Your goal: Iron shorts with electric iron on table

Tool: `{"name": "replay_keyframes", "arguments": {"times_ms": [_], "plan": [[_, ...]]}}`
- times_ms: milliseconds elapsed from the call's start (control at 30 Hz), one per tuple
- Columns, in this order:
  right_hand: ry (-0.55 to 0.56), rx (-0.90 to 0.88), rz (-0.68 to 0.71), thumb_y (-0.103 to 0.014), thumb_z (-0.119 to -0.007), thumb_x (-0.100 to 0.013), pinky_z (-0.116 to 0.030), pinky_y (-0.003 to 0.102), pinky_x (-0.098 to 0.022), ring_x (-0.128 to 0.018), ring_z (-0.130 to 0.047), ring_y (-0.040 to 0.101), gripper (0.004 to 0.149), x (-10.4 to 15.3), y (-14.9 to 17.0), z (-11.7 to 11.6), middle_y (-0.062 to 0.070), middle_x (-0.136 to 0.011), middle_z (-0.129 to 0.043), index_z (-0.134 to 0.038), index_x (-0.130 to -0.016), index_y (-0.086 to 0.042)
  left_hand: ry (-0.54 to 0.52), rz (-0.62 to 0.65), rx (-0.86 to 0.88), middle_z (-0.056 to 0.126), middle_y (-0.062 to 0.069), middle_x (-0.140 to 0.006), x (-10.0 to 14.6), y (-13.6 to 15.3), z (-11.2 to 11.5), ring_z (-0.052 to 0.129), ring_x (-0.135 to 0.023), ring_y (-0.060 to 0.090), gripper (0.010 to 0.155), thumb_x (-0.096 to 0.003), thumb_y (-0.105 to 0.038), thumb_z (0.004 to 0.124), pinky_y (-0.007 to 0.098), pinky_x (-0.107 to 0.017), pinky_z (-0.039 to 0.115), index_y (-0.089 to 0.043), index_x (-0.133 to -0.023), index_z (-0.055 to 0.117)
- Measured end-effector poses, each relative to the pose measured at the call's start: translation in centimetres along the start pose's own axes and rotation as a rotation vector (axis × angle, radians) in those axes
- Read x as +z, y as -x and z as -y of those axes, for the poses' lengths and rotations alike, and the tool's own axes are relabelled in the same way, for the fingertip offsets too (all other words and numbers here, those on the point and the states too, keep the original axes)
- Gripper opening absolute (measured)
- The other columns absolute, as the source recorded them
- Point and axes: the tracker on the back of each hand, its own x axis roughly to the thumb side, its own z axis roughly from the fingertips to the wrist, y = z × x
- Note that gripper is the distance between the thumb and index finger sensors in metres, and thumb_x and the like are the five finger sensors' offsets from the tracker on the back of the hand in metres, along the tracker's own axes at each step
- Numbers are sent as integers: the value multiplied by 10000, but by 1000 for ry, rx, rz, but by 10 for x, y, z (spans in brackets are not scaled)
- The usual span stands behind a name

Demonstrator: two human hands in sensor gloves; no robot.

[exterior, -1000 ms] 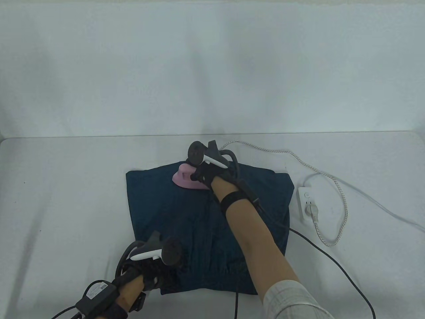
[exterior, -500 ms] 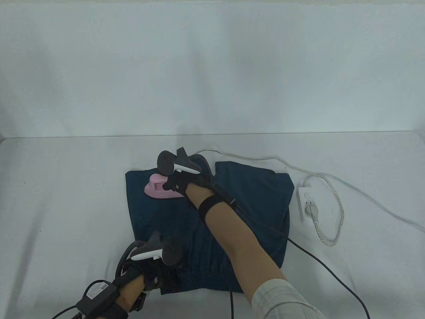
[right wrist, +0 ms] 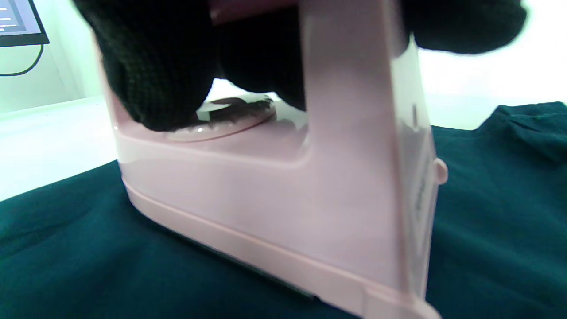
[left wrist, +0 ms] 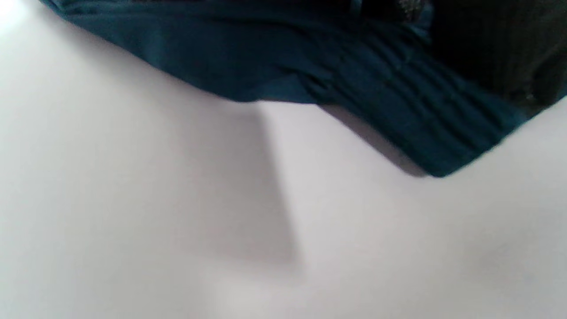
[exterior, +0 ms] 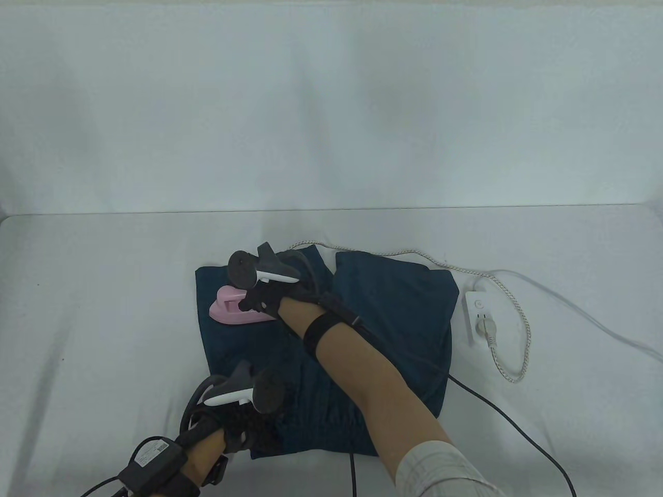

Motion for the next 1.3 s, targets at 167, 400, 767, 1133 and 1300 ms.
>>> {"name": "replay_keyframes", "arguments": {"times_ms": [167, 400, 767, 1133, 1300], "plan": [[4, 2, -38, -489, -949, -396, -857, 430, -306, -547, -980, 93, 629, 12, 14, 1, -122, -737, -898, -700, -966, -394, 2, 0, 0, 442, -119, -1048, 0, 0, 0, 634, -848, 167, 784, -364, -627, 851, 554, -727, 532, -475, -1013, 439], [6, 37, -90, -490, -949, -396, -857, 429, -310, -550, -979, 91, 627, 37, 44, 5, -122, -737, -898, -701, -964, -397, 1, 2, 1, 442, -119, -1048, 0, 0, 0, 634, -848, 167, 783, -366, -627, 850, 554, -727, 532, -479, -1014, 435], [9, 56, -191, -489, -949, -395, -856, 433, -314, -553, -979, 93, 626, 72, 97, 10, -123, -738, -897, -701, -962, -398, 0, 1, 1, 441, -120, -1048, 1, 0, 0, 633, -849, 166, 779, -368, -629, 846, 552, -727, 532, -475, -1014, 438], [22, 57, -214, -485, -953, -394, -854, 434, -315, -551, -978, 96, 626, 84, 108, 10, -122, -738, -897, -705, -962, -394, 0, 2, 1, 442, -118, -1047, 0, 0, 0, 635, -846, 167, 779, -367, -629, 846, 554, -725, 532, -474, -1013, 439], [25, 20, -195, -487, -953, -393, -854, 432, -314, -551, -980, 95, 631, 76, 95, 6, -123, -739, -897, -703, -964, -393, 1, 3, -1, 442, -116, -1047, 0, 0, 0, 634, -847, 169, 777, -370, -628, 845, 555, -726, 533, -472, -1013, 439]]}}
